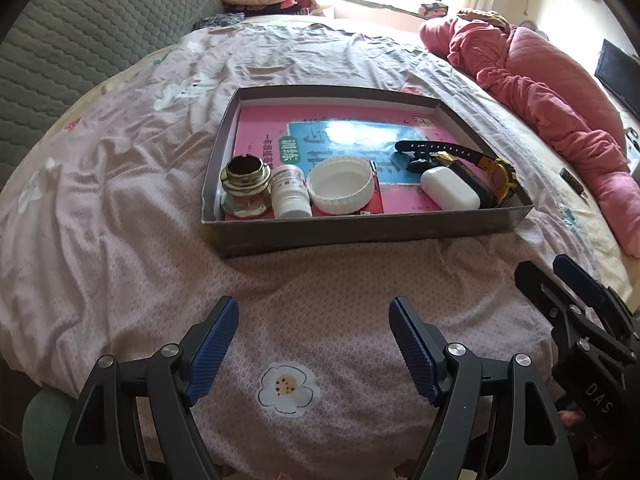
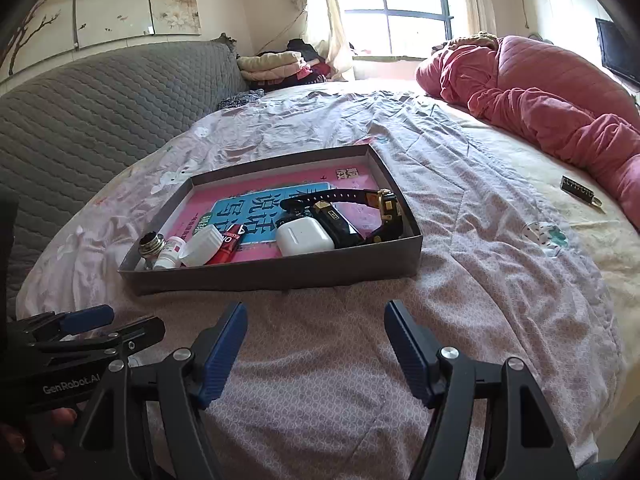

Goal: Organize rigid objects

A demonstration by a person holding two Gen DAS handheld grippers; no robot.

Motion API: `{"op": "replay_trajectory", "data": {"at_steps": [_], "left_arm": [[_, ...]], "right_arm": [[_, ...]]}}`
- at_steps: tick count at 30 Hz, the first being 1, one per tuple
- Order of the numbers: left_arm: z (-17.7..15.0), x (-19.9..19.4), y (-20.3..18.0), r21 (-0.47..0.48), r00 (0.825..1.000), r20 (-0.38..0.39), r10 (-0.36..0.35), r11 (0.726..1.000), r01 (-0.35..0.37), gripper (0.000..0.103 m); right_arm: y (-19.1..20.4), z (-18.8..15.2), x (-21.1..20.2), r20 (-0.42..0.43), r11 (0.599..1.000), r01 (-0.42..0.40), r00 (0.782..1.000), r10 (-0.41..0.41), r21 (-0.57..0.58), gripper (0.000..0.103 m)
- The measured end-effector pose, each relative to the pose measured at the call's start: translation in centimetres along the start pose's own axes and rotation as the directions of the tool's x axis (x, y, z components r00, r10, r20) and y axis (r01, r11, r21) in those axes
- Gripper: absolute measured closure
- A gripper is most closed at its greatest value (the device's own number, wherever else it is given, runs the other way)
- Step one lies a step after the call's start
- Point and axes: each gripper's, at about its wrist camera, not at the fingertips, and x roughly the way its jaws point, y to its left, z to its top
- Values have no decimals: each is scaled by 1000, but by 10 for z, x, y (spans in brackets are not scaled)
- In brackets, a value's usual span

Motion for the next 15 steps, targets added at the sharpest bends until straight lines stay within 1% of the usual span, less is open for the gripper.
{"op": "replay_trajectory", "data": {"at_steps": [4,9,15], "left_arm": [[-3,-2,1,2,1000,18,-5,1000,5,24],[-4,-3,5,-12,1000,28,-5,1000,5,24],[-7,-4,6,-22,999,34,5,1000,-5,24]], "right_arm": [[1,-2,-2,0,1000,17,1000,-17,-2,33],[6,-3,-5,9,1000,9,1000,-9,-12,33],[11,-6,-3,-6,1000,7,1000,-7,-26,33]]}}
